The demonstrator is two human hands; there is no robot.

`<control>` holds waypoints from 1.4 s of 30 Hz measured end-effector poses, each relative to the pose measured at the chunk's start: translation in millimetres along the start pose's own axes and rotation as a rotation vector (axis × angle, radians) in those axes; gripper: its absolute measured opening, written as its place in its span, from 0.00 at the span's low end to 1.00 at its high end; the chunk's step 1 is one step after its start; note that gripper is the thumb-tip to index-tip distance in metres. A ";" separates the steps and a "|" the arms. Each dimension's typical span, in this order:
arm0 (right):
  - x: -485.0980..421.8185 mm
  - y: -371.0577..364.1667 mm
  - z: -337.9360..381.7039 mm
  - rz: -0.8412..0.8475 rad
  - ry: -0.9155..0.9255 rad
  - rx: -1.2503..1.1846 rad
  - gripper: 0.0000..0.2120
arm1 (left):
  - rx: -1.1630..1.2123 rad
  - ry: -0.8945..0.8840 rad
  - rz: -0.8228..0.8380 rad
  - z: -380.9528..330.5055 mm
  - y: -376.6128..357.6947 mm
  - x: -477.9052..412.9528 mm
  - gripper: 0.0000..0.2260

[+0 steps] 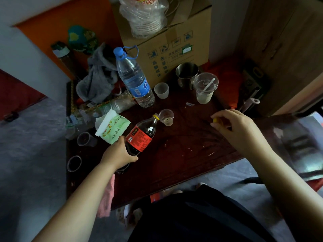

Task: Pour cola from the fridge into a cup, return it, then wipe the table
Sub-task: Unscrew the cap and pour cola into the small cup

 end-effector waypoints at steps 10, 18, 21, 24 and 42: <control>1.2 -0.7 -0.1 -0.003 0.009 0.005 0.10 | 0.019 -0.001 0.009 -3.7 1.0 1.9 0.33; 2.6 -0.2 -0.9 0.000 0.002 0.003 0.10 | 0.033 -0.004 0.010 -9.1 4.5 0.2 0.32; 2.6 0.6 -0.4 -0.008 -0.003 -0.002 0.10 | 0.023 -0.010 0.008 -9.7 4.7 -0.8 0.32; 2.6 0.9 -0.4 -0.017 -0.002 -0.007 0.10 | 0.022 -0.015 0.012 -9.9 4.6 -2.8 0.31; -0.6 0.2 -3.5 -0.036 0.008 0.003 0.11 | -0.009 -0.023 0.033 -10.7 4.6 -8.0 0.30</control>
Point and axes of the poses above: each hand's wrist, its own x-axis away from the middle knuckle, its own y-axis out of the back of the hand, z = x × y, the point moved 5 cm from there along -x, towards the middle knuckle, and after that the axes turned 7 degrees about -x, right-handed, at the moved point
